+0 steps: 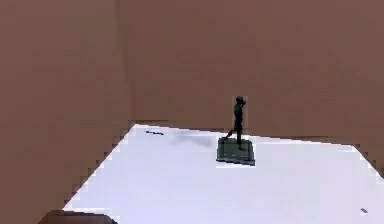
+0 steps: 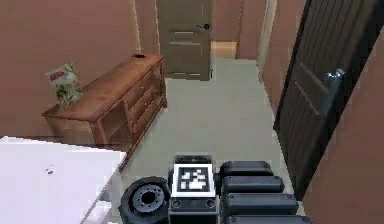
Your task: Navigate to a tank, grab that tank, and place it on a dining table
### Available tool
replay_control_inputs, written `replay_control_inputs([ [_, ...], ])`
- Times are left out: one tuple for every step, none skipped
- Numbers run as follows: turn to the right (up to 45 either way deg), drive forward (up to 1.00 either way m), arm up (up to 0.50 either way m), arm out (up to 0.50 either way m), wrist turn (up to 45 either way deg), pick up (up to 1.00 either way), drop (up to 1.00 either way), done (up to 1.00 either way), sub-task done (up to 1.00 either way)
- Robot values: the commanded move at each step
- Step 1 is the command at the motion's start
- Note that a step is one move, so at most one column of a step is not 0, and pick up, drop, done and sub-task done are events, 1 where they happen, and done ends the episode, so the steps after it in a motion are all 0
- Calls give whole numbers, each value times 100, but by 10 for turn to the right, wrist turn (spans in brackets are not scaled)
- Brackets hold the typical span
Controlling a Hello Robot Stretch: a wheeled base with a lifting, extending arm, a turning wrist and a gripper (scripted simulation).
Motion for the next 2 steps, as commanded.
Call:
replay_control_inputs([
  [-450, 0, 0, 0, 0, 0, 0, 0, 0],
  [-120, 0, 0, 0, 0, 0, 0, 0, 0],
])
